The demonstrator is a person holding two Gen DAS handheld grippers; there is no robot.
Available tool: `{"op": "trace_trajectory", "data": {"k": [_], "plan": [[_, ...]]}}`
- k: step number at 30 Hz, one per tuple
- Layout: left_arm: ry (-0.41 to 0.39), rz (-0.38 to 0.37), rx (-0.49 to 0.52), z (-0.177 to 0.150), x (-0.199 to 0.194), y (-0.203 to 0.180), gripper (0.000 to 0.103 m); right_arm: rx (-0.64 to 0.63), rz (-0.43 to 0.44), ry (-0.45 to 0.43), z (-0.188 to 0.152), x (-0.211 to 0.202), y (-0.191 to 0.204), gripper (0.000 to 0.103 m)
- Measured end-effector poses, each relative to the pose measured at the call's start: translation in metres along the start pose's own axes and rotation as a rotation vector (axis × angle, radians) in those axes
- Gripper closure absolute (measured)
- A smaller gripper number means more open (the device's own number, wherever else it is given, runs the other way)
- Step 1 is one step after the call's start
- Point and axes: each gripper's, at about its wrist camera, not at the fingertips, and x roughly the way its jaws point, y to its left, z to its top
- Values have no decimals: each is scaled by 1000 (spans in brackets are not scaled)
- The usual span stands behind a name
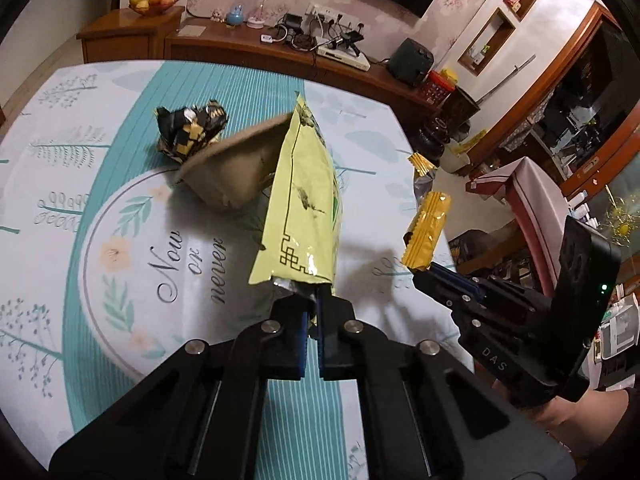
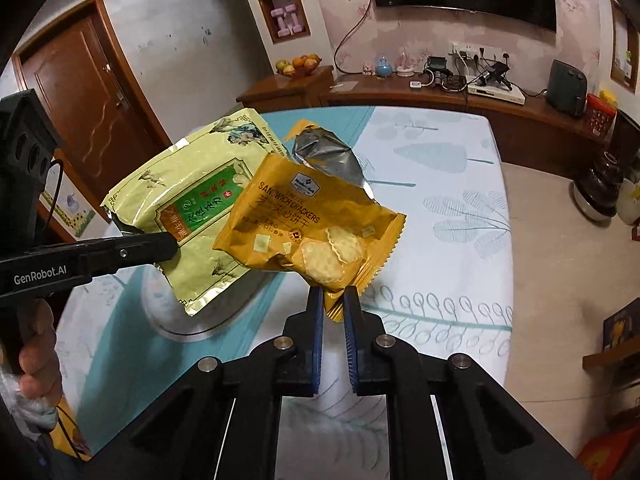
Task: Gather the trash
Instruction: 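Carry the snack bag and cracker packet down over the black bin and open both tools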
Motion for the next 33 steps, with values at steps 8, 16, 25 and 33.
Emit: {"op": "trace_trajectory", "data": {"k": [8,16,25,33], "plan": [[-17,-19,11,-23,-63,-10,102,-14,22,-29,-23,-52,43,96],[-21,-39,73,-74,-140,-19,102,16,17,-68,-70,-116,111,96],[14,-104,176,-161,-236,-11,102,144,-39,-153,-177,-193,203,96],[90,-145,293,-265,-296,16,102,264,-92,-153,-297,-225,272,96]]}}
